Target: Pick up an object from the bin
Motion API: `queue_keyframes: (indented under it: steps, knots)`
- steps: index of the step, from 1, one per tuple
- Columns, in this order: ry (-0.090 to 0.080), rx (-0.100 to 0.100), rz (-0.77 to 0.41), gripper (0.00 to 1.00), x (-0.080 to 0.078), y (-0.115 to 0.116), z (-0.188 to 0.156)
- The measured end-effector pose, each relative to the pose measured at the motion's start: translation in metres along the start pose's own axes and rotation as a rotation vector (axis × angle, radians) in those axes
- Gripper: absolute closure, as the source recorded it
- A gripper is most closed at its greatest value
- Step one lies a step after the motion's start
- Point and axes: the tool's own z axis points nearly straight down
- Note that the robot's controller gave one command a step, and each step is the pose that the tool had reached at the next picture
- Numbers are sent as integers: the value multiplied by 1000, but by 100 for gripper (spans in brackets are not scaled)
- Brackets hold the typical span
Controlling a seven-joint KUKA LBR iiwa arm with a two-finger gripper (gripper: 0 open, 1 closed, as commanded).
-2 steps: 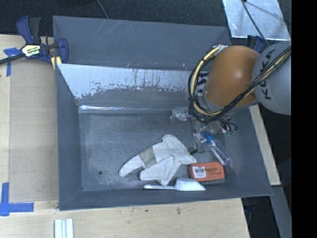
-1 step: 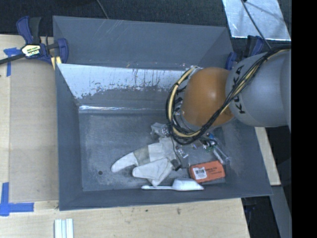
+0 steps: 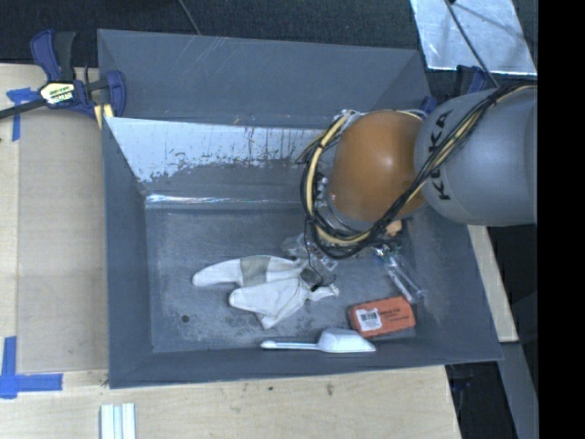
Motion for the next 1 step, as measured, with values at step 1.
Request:
queue_keyframes:
  steps: [1]
  knots:
    - [0, 0, 0, 100, 0, 0, 0]
